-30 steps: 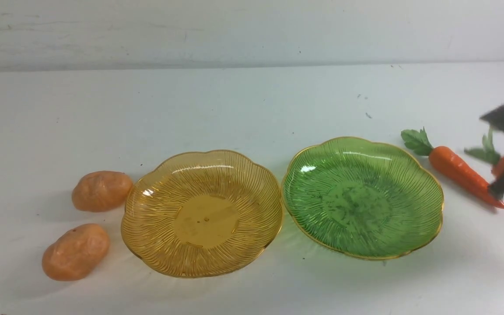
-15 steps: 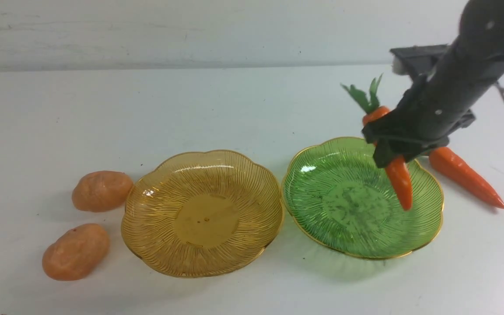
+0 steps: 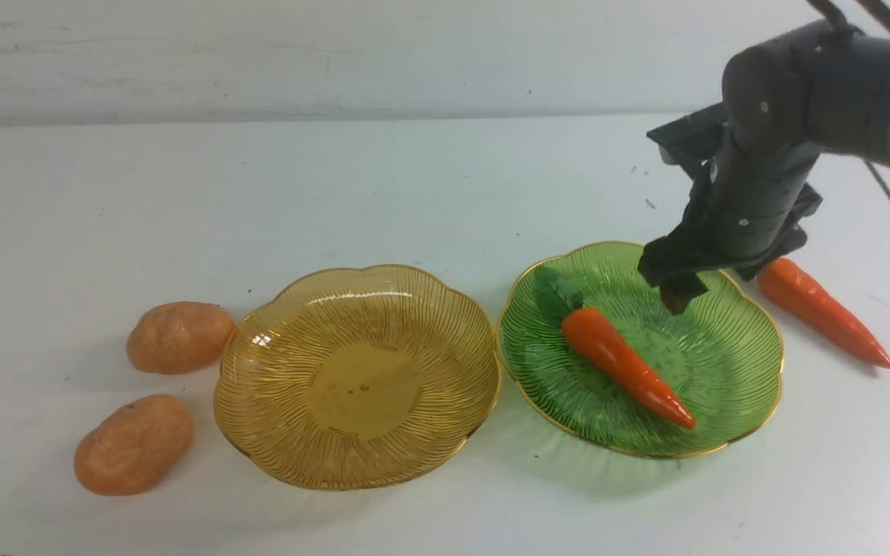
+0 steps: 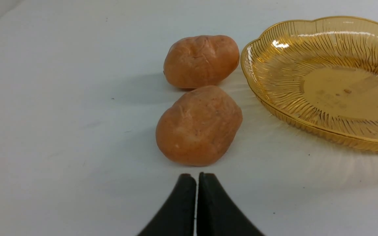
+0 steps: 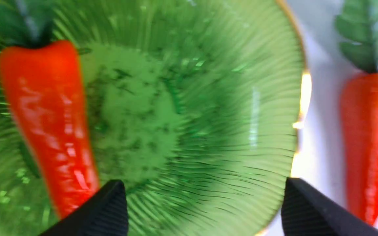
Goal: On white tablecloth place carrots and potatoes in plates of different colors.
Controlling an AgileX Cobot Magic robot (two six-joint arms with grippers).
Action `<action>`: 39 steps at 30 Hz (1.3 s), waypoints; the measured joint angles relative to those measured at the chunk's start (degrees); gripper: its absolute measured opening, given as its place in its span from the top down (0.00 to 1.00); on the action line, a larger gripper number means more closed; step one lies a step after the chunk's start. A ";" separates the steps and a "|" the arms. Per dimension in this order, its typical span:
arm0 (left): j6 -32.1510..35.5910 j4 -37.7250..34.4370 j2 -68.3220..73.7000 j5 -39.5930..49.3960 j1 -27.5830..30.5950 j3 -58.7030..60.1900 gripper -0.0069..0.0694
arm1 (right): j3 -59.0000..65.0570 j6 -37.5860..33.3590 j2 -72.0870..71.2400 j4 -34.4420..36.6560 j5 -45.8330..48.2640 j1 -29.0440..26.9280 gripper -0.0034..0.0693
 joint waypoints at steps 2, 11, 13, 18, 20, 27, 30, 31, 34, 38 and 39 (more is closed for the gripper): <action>0.00 0.00 0.00 0.00 0.00 0.00 0.91 | -2.38 0.00 0.00 -3.05 1.43 -1.27 0.29; 0.00 0.00 0.00 0.00 0.00 0.00 0.91 | -6.61 -0.05 0.53 1.88 2.60 -17.86 0.95; 0.00 0.00 0.00 0.00 0.00 0.00 0.91 | -6.62 -0.72 1.33 5.34 2.73 -20.69 0.95; 0.00 0.00 0.00 0.00 0.00 0.00 0.91 | -6.62 -5.28 4.57 12.07 2.52 -24.25 0.87; 0.00 0.00 0.00 0.00 0.00 0.00 0.91 | -6.62 -6.94 5.45 13.76 1.98 -24.39 0.81; 0.00 0.00 0.00 0.00 0.00 0.00 0.91 | -6.62 -11.92 10.11 16.24 -1.52 -24.03 0.38; 0.00 0.00 0.00 0.00 0.00 0.00 0.91 | -6.62 -13.75 12.26 16.92 -1.33 -24.03 0.26; 0.00 0.00 0.00 0.00 0.00 0.00 0.91 | -6.62 -14.01 12.87 17.19 -1.19 -24.03 0.24; 0.00 0.00 0.00 0.00 0.01 0.00 0.91 | -6.62 -14.39 14.82 17.66 -0.77 -24.03 0.22; 0.00 0.00 0.00 0.00 0.01 0.00 0.91 | -6.74 -14.67 16.54 17.50 0.50 -24.03 0.28; 0.00 0.00 0.00 0.00 0.01 0.00 0.91 | -6.74 -14.74 16.54 17.50 0.77 -24.03 0.31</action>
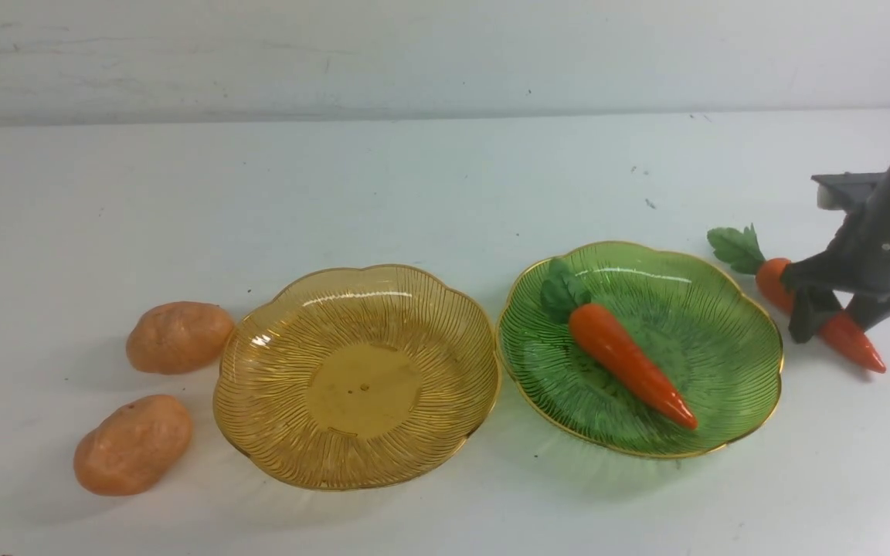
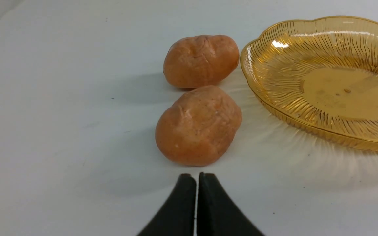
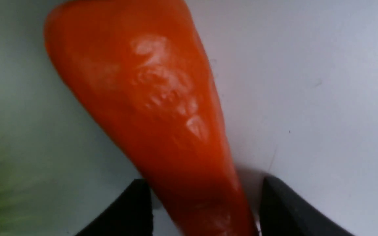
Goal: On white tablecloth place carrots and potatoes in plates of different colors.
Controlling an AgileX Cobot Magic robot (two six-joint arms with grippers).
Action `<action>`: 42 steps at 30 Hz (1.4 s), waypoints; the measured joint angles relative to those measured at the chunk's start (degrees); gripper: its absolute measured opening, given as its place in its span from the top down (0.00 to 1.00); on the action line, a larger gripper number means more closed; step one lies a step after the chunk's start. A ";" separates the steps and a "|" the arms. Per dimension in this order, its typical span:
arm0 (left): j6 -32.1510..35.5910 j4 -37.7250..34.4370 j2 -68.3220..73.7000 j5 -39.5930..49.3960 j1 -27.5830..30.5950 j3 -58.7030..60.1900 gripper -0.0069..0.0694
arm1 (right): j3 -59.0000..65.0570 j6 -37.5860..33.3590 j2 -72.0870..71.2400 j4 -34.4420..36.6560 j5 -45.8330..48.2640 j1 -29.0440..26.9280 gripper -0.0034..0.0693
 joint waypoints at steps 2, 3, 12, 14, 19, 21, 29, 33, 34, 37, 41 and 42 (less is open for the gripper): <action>0.00 0.00 0.00 0.00 0.00 0.00 0.91 | -0.14 0.24 0.00 -0.62 0.96 0.00 0.53; 0.00 0.00 0.00 0.00 0.00 0.00 0.91 | -0.26 0.32 0.00 -0.75 1.04 0.00 0.55; 0.00 0.00 0.00 0.00 0.00 0.00 0.91 | -3.00 11.66 -13.14 1.66 1.43 0.53 0.65; 0.00 0.00 0.00 0.00 0.00 0.00 0.91 | 0.16 11.77 -17.85 5.93 1.57 2.03 0.65; 0.00 0.00 0.00 0.07 0.00 0.00 0.91 | 7.94 8.77 -21.28 6.21 1.82 10.40 0.65; 0.00 0.00 0.00 0.07 0.00 0.00 0.91 | 11.42 8.35 -20.78 2.65 0.35 15.12 0.65; 0.00 0.00 0.00 0.07 0.00 0.00 0.91 | 12.87 8.61 -18.79 -2.12 -4.88 21.81 0.37; 0.00 0.00 0.00 0.07 0.00 0.00 0.91 | 12.69 8.76 -18.67 -2.18 -1.79 22.19 0.19; 0.00 0.00 0.00 0.07 0.00 0.00 0.91 | 12.37 8.76 -18.67 -2.25 -0.10 22.19 0.19; 0.00 0.00 0.00 0.07 0.00 0.00 0.91 | 11.26 9.44 -19.29 -2.06 1.18 22.19 0.33; 0.00 0.00 0.00 0.07 0.00 0.00 0.91 | 14.92 11.23 -26.11 2.09 1.24 22.21 0.76; 0.00 0.00 0.00 0.07 0.00 0.00 0.91 | 17.13 11.23 -29.38 2.92 1.24 22.21 0.84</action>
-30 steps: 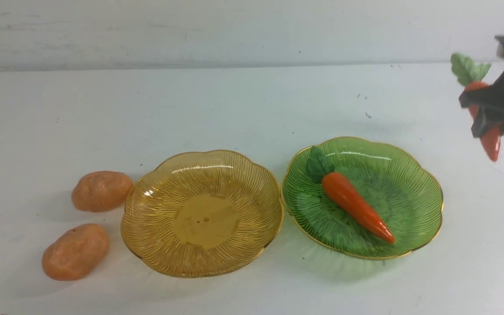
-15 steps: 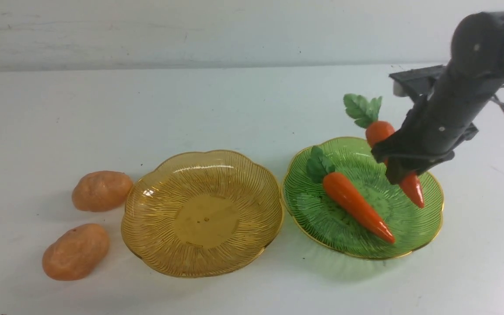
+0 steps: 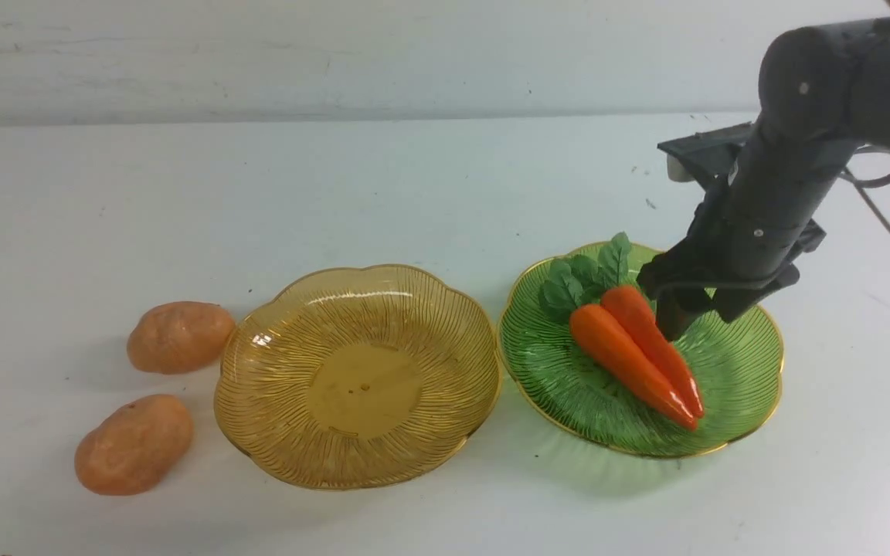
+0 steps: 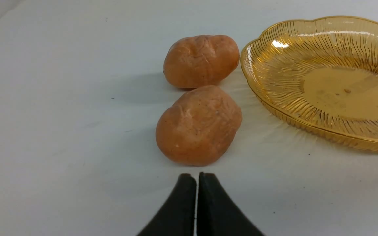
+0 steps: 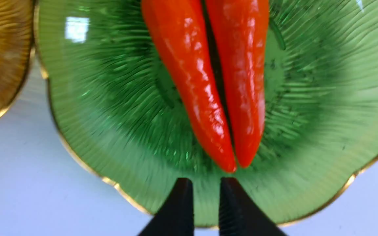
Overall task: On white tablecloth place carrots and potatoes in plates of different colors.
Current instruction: 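Put the potatoes from the left side into the left plate with the left gripper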
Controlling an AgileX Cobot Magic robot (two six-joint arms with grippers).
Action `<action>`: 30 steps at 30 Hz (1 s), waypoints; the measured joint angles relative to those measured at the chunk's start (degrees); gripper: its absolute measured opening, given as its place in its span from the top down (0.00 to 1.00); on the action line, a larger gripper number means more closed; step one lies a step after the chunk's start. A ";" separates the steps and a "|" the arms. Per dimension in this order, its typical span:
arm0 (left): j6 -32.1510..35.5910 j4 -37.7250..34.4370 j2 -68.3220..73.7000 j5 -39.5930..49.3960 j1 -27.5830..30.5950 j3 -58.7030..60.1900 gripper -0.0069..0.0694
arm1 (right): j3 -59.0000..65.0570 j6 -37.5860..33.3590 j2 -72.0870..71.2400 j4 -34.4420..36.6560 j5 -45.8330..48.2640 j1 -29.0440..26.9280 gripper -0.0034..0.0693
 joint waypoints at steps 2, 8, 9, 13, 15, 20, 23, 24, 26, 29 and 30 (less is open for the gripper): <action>0.00 0.00 0.00 0.00 0.00 0.00 0.91 | 6.19 -0.06 -8.49 0.52 0.11 0.04 0.94; -3.77 -5.14 0.00 -0.24 0.00 0.00 0.91 | 26.13 -2.57 -33.97 0.88 -9.38 0.04 0.97; -6.00 -8.99 0.00 -0.75 0.00 0.00 0.91 | 30.68 -2.85 -38.57 1.78 -16.07 0.04 0.97; -13.10 -23.99 0.00 -5.48 0.00 0.00 0.91 | 45.17 -5.43 -49.98 9.62 -36.52 0.04 0.97; -14.71 -30.33 0.00 -7.82 0.00 0.00 0.91 | 49.70 -7.48 -53.82 11.58 -42.09 0.04 0.97; -14.93 -37.04 0.00 -12.44 0.00 0.00 0.91 | 57.05 -11.92 -60.24 13.28 -49.65 0.04 0.97; -14.16 -38.04 0.00 -11.80 0.00 -1.63 0.91 | 58.45 -13.23 -62.11 13.34 -51.36 0.04 0.97; -13.57 -37.97 0.00 -11.02 0.00 -3.06 0.91 | 58.56 -13.45 -62.51 13.46 -51.69 0.04 0.97; -11.77 -37.05 1.06 -9.02 0.00 -7.24 0.91 | 58.76 -13.66 -62.80 13.52 -52.64 0.04 0.97; -9.26 -34.01 5.40 -3.54 0.00 -14.10 0.91 | 58.91 -13.77 -62.65 13.52 -52.78 0.04 0.97; -8.73 -32.91 7.73 -1.53 0.00 -16.65 0.91 | 58.93 -13.84 -62.56 13.52 -52.78 0.04 0.97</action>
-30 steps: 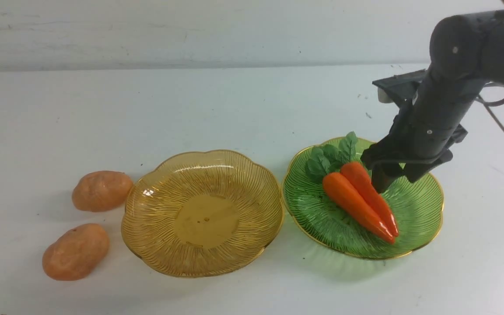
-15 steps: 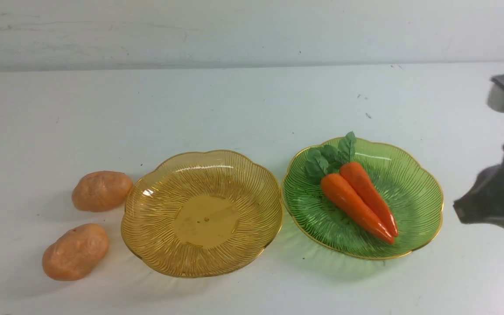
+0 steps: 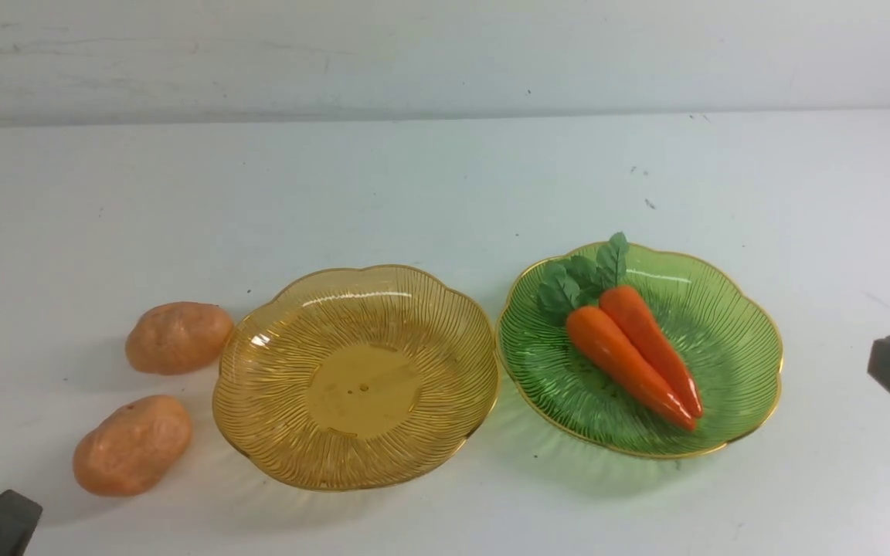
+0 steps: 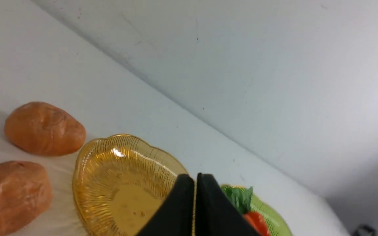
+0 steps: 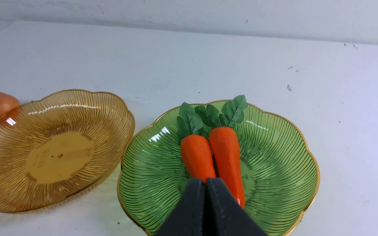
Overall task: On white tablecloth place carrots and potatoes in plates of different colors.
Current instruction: 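Put the potatoes from the left side into the left plate with the left gripper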
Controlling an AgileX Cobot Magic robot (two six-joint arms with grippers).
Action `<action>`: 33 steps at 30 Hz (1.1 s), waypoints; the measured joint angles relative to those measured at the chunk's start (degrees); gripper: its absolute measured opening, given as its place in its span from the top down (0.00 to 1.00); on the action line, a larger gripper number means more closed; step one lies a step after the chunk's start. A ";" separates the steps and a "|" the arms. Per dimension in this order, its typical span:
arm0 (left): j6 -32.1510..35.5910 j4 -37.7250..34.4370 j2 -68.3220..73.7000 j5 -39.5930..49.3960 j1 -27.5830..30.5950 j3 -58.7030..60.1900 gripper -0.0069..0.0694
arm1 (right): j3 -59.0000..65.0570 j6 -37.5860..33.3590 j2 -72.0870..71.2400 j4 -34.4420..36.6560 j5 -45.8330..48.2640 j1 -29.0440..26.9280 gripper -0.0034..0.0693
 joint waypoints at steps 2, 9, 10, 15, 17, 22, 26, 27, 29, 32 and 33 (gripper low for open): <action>0.83 4.05 5.52 6.51 0.00 -5.04 0.91 | 0.00 -0.04 0.19 0.00 0.00 0.00 0.97; 2.48 18.57 26.39 31.55 0.00 -20.05 0.91 | 0.05 -0.19 0.41 0.73 0.97 0.00 0.97; 2.86 21.27 29.50 33.44 0.00 -21.43 0.91 | 0.05 -0.19 0.36 1.14 1.28 0.00 0.97; 3.90 32.41 42.36 37.58 0.00 -28.04 0.86 | 0.05 -0.19 -0.16 2.31 1.89 0.00 0.97; 3.97 33.66 45.72 37.21 0.00 -29.19 0.82 | 0.05 -0.19 -0.16 2.31 2.24 0.00 0.97; 4.43 33.37 52.29 34.87 0.00 -30.24 0.63 | 0.05 -0.19 -0.16 2.31 2.73 0.00 0.97; 7.20 33.10 58.40 31.62 0.00 -31.44 0.41 | 0.05 -0.19 -0.16 2.31 2.78 0.00 0.97; 8.04 33.10 59.76 30.94 0.00 -31.84 0.38 | 0.05 -0.19 -0.16 2.31 2.78 0.00 0.97; 9.59 33.10 62.78 29.42 0.00 -32.82 0.27 | 0.05 -0.19 -0.16 2.31 2.80 0.00 0.97; 11.81 33.04 66.85 27.47 0.00 -34.15 0.13 | 0.05 -0.19 -0.16 2.31 2.85 0.00 0.97; 12.59 32.98 69.84 26.62 0.00 -34.92 0.07 | 0.05 -0.19 -0.16 2.31 2.90 0.00 0.97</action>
